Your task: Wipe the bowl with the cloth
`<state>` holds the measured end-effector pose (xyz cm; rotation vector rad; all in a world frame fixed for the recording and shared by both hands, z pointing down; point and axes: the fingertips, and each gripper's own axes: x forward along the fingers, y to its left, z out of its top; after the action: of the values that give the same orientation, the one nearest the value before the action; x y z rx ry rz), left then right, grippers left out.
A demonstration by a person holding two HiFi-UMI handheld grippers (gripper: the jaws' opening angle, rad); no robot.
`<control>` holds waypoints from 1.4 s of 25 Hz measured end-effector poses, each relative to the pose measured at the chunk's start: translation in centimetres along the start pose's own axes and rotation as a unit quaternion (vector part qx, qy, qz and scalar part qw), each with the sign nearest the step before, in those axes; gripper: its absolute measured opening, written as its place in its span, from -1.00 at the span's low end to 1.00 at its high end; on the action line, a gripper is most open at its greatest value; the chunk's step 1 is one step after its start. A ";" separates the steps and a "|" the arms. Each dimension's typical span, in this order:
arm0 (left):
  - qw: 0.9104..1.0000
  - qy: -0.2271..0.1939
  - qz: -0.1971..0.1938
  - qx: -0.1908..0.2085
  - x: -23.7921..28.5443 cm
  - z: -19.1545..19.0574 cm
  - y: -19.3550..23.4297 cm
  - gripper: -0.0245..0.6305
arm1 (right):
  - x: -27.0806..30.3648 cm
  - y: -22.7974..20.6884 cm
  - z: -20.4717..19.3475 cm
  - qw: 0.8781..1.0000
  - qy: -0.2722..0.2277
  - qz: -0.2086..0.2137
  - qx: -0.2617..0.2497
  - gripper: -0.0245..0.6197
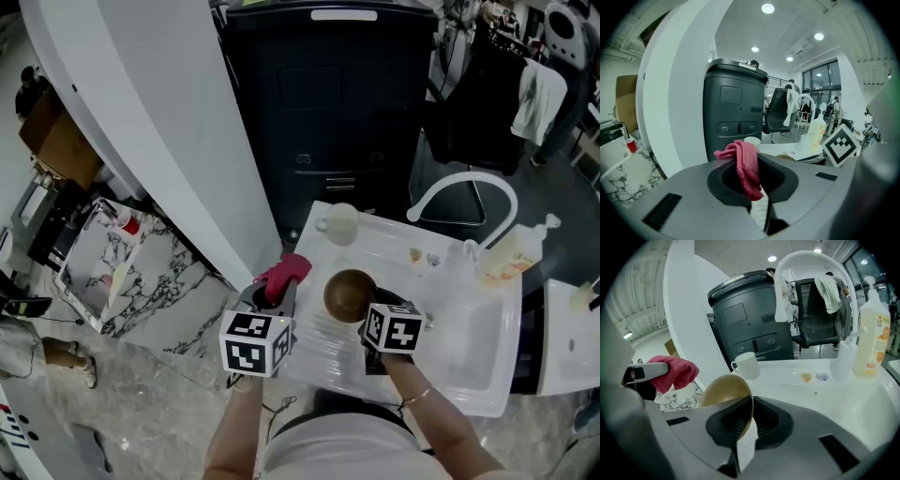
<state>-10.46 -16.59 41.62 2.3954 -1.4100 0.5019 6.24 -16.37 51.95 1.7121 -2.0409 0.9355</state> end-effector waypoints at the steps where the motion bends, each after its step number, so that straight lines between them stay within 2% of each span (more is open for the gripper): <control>1: 1.000 -0.002 0.000 -0.005 0.0 -0.1 0.0 -0.79 | 0.2 -0.3 -0.1 1.000 0.003 -0.003 0.004 -0.87; 13: 0.999 0.015 -0.004 -0.032 0.4 -2.8 -0.7 -0.79 | 3.0 -3.2 -2.0 0.997 0.044 -0.034 0.049 -0.87; 24: 0.998 0.040 0.007 -0.048 1.5 -4.4 0.3 -0.79 | 7.7 -3.5 -2.8 0.992 0.077 -0.026 0.095 -0.87; 35: 0.996 0.048 0.027 -0.065 2.3 -5.0 2.3 -0.79 | 11.6 -3.5 -2.7 0.986 0.099 -0.023 0.133 -0.87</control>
<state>-12.09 -17.23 47.33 2.2081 -1.4231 0.5144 6.46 -23.54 62.13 1.7055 -1.8079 1.3556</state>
